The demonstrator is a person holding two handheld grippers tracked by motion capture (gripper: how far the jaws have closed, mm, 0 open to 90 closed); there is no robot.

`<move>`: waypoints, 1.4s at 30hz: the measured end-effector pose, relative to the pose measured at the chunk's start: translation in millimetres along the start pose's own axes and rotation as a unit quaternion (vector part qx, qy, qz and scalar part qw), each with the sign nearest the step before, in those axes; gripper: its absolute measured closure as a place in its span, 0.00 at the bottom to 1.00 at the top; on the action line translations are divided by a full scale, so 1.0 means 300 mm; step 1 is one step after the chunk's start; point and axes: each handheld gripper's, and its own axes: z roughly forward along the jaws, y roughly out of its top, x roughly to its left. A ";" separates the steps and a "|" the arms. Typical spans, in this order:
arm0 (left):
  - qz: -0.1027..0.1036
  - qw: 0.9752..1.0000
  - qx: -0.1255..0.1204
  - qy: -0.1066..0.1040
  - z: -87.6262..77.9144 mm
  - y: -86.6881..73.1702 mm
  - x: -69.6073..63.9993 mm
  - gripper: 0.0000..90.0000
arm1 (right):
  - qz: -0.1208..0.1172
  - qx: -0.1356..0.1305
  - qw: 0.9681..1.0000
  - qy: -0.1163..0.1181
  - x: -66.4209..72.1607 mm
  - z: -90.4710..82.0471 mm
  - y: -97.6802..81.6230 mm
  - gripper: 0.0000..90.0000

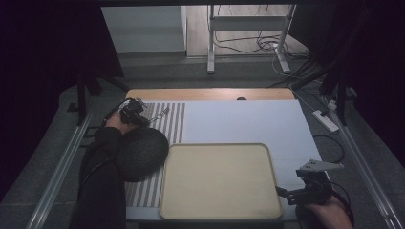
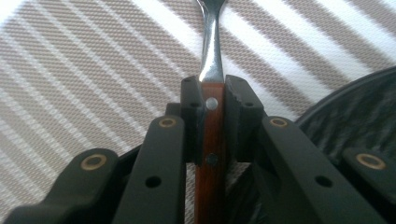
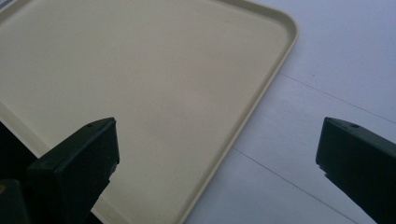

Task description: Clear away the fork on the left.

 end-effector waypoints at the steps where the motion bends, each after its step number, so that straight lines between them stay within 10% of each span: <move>1: 0.001 1.000 -0.006 0.007 -0.012 -0.007 0.006 0.87 | 0.000 0.000 1.000 0.000 0.000 0.000 0.000 0.00; 20: -0.064 0.996 -0.056 -0.001 -0.189 -0.059 -0.024 0.87 | -0.001 0.002 1.000 0.000 0.001 0.001 0.001 0.00; 42: -0.091 0.990 -0.098 -0.043 -0.220 -0.105 -0.275 0.87 | -0.002 0.003 1.000 0.000 0.001 0.000 0.001 0.00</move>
